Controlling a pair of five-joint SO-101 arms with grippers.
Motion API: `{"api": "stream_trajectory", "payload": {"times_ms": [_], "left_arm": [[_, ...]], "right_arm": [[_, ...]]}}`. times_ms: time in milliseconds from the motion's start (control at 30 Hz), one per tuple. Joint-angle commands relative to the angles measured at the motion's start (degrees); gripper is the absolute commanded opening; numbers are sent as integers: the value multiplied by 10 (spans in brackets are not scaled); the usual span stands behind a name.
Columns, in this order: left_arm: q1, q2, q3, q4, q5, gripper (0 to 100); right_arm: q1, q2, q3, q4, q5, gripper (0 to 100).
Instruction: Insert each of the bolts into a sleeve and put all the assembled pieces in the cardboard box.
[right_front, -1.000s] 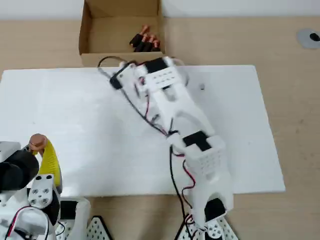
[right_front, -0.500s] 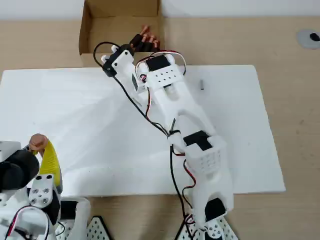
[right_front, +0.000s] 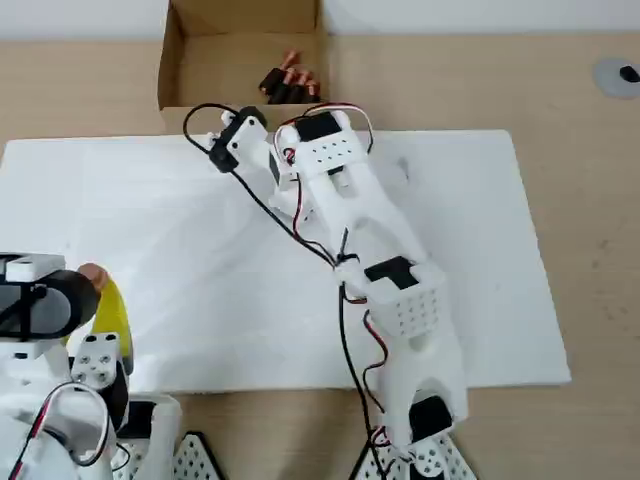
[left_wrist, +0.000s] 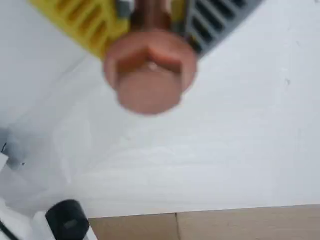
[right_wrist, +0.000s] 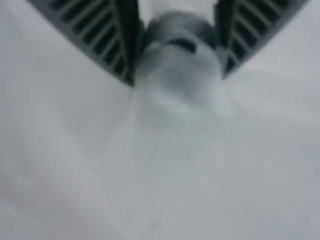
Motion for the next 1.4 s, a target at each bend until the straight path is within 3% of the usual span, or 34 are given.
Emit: {"api": "stream_trajectory", "payload": {"times_ms": [0, 333, 600, 1067, 1367], "left_arm": [[-2, 0, -1, 2, -2, 8], [-2, -8, -13, 2, -2, 8], [-5, -53, 4, 2, -2, 7], [-6, -63, 23, 2, 0, 7], [-6, -63, 36, 2, 1, 7]], "right_arm": [[57, -7, -87, 45, 7, 150], [55, -4, -238, 188, 32, 148], [50, -3, -133, 97, 28, 148], [-91, -3, -102, 56, 11, 148], [-71, 85, -106, 24, 12, 148]]}}
